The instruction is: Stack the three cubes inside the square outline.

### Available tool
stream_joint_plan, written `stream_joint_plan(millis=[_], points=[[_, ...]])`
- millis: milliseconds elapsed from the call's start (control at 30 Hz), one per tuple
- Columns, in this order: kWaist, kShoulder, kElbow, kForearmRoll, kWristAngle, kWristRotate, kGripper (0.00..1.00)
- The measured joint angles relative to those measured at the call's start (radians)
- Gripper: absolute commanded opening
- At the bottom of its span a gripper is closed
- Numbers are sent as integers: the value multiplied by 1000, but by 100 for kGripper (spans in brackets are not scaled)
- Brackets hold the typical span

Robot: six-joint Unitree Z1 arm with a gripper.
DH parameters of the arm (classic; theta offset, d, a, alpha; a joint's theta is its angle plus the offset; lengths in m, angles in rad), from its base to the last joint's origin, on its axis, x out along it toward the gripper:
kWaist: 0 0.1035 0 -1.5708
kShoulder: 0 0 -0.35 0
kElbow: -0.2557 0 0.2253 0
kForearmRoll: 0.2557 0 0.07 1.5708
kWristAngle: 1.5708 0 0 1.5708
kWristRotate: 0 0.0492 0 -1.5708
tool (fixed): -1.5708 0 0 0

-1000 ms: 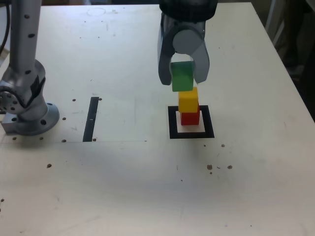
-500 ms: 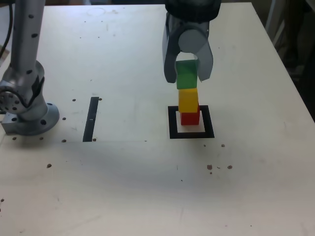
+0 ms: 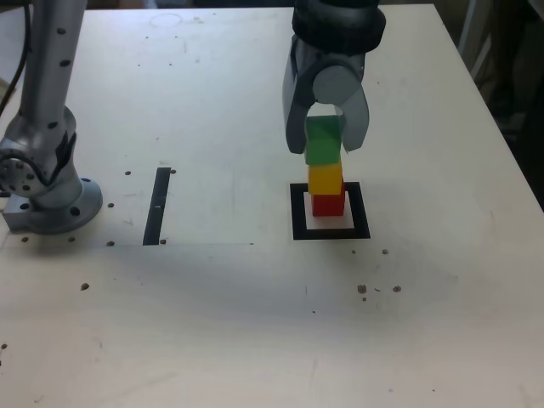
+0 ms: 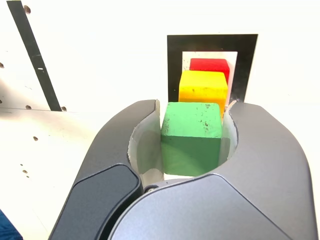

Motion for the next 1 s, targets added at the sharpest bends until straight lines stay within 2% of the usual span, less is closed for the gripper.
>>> stream_joint_plan(millis=[433,700,833,1000], points=[[14,4,1,-21,-5,3,36],[20,13,5,-21,-5,4,46],[21,16,6,-21,-10,5,56],[21,22,16,-21,-28,7,84]])
